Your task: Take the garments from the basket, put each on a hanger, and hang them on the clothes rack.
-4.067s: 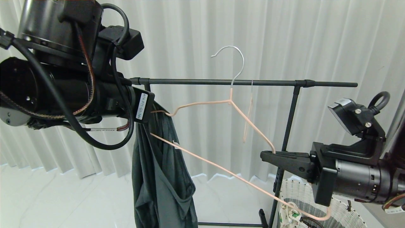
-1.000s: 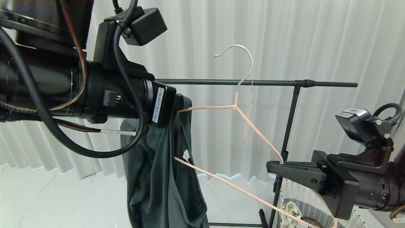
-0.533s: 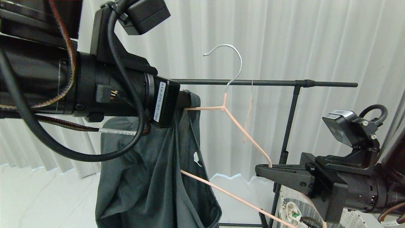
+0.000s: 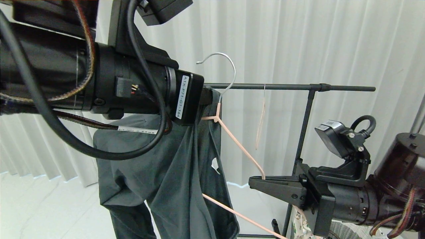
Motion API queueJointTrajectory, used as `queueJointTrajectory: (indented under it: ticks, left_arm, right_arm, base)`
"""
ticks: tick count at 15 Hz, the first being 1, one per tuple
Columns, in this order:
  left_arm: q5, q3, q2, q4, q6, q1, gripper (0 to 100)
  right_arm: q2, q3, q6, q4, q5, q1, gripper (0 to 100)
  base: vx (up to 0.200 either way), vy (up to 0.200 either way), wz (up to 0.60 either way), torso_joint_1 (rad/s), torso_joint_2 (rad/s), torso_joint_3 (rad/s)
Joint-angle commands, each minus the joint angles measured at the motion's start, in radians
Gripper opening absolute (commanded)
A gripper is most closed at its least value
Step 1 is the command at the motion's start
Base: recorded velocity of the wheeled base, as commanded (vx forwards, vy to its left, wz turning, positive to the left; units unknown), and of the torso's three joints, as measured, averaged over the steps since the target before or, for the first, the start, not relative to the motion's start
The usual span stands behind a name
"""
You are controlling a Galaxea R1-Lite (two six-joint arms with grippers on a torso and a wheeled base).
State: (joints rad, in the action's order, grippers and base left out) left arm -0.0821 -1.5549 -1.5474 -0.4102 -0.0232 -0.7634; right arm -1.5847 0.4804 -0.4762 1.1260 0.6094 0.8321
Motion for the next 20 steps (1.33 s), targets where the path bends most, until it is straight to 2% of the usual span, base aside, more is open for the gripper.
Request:
queueJointTrajectory:
  ticks: [1,4,7,9,14,18,19,20]
  left_arm:
    - [0.001,-0.001,-0.011,-0.001,0.0,-0.007,0]
    - [0.038,-0.002,-0.006,0.001,-0.003,0.021,0]
    - [0.071,-0.002,-0.011,0.005,-0.003,0.022,0]
    - [0.076,0.004,-0.02,0.047,-0.004,0.022,0]
    - [0.078,0.001,-0.056,0.053,-0.001,0.01,0]
    - [0.101,0.013,-0.065,0.091,0.0,0.013,0]
    - [0.104,0.013,-0.065,0.091,0.002,0.013,100]
    - [0.104,0.013,-0.065,0.091,0.0,0.013,100]
  right_arm:
    - [-0.021,0.007,-0.001,-0.002,-0.01,0.002,0]
    - [-0.02,0.007,-0.001,0.0,-0.134,-0.004,0]
    - [-0.024,0.007,0.001,0.026,-0.212,-0.004,0]
    - [-0.035,0.012,0.001,0.028,-0.264,-0.004,0]
    - [-0.054,0.084,0.005,0.043,-0.372,-0.004,0]
    - [-0.034,0.081,0.037,0.061,-0.404,-0.004,0]
    - [-0.029,0.081,0.067,0.061,-0.404,-0.004,0]
    - [-0.029,0.081,0.076,0.061,-0.404,-0.004,0]
  base:
    - [0.0,0.0,0.0,0.0,0.0,0.0]
    - [0.0,0.0,0.0,0.0,0.0,0.0]
    - [0.0,0.0,0.0,0.0,0.0,0.0]
    - [0.0,0.0,0.0,0.0,0.0,0.0]
    - [0.0,0.0,0.0,0.0,0.0,0.0]
    - [0.0,0.0,0.0,0.0,0.0,0.0]
    - [0.0,0.0,0.0,0.0,0.0,0.0]
    - [0.0,0.0,0.0,0.0,0.0,0.0]
